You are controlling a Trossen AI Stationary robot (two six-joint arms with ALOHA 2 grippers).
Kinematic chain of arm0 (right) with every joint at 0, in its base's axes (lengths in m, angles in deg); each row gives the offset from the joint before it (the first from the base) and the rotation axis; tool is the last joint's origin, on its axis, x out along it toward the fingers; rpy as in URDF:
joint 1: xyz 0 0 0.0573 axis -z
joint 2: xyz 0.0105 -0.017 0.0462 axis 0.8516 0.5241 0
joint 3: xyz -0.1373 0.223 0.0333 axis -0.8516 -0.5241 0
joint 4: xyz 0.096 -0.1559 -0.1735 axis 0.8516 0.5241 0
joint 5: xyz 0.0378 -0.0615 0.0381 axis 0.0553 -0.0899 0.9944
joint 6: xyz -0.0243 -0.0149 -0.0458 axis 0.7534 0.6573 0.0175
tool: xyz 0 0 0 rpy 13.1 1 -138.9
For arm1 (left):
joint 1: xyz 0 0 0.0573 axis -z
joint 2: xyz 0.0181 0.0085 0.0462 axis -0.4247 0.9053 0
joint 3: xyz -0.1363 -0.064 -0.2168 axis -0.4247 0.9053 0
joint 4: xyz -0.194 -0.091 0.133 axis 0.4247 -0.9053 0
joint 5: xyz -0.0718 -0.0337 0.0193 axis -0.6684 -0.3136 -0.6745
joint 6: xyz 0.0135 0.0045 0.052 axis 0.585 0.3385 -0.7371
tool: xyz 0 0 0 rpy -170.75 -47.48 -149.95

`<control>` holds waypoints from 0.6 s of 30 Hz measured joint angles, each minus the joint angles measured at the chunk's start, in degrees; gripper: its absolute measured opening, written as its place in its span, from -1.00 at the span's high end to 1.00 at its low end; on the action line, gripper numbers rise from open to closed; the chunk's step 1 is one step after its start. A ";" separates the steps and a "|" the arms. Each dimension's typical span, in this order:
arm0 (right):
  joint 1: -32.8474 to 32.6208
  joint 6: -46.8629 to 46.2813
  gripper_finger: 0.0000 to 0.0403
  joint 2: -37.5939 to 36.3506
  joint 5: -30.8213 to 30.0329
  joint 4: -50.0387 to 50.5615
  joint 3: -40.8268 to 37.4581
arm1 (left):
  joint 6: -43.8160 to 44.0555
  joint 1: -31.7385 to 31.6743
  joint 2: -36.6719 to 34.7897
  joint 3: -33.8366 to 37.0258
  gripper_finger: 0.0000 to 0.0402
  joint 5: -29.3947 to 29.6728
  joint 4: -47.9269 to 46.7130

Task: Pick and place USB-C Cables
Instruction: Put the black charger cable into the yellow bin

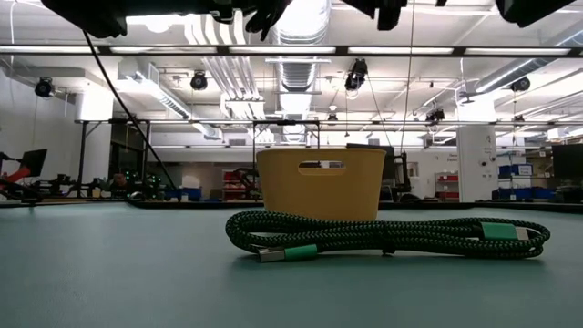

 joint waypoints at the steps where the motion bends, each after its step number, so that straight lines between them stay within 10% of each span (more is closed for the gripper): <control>1: 0.16 -0.01 -0.18 0.89 0.08 -1.64 0.00 | -0.06 0.00 0.00 0.00 0.63 0.17 0.25; 18: 1.79 9.40 -0.22 15.77 0.97 -12.65 13.05 | -1.12 -0.44 0.37 0.07 0.63 3.01 0.81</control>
